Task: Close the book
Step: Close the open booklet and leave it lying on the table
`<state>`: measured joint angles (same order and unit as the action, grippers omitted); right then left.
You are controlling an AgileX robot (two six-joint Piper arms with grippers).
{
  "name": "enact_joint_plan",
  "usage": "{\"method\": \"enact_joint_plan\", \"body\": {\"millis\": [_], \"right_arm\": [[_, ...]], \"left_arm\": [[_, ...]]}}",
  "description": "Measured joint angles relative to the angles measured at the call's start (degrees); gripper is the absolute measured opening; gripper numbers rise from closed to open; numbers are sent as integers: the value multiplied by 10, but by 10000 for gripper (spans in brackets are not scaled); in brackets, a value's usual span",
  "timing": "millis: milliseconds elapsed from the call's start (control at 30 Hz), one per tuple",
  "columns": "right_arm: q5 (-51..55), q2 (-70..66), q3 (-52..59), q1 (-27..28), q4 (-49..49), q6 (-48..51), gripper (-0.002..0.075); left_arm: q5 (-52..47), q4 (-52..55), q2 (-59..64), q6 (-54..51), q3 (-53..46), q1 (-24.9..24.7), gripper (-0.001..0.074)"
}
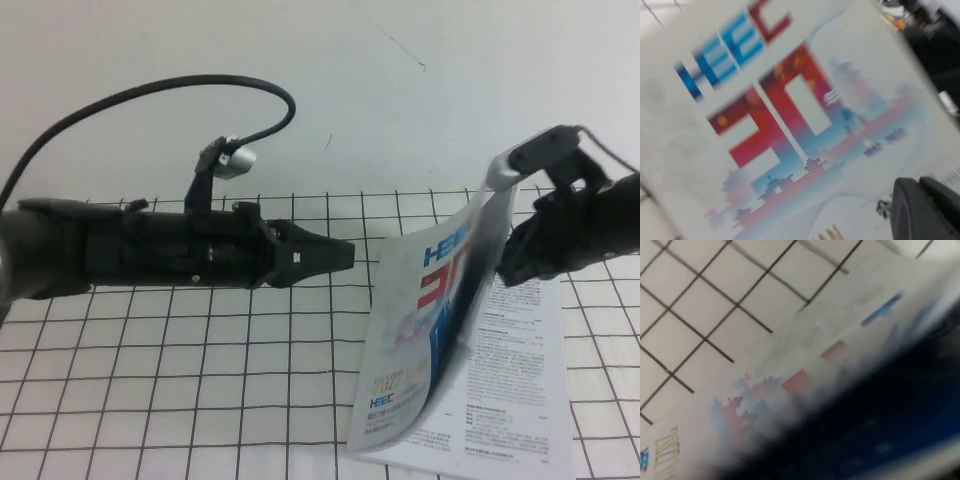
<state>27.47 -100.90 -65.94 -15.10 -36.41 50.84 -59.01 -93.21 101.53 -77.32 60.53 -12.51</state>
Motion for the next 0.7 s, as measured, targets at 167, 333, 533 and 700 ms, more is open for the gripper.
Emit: {"method": "enact_joint_plan", "body": {"millis": [167, 333, 533, 700], "right_arm": [[49, 97, 1, 49, 28, -1, -3], [140, 197, 1, 71, 91, -23, -3], [223, 297, 14, 72, 263, -168, -3], [218, 398, 75, 72, 374, -275, -3]], "left_arm": [[114, 137, -113, 55, 0, 0, -4], [186, 379, -242, 190, 0, 0, -4], [224, 692, -374, 475, -11, 1, -4], [237, 902, -493, 668, -62, 1, -4]]}}
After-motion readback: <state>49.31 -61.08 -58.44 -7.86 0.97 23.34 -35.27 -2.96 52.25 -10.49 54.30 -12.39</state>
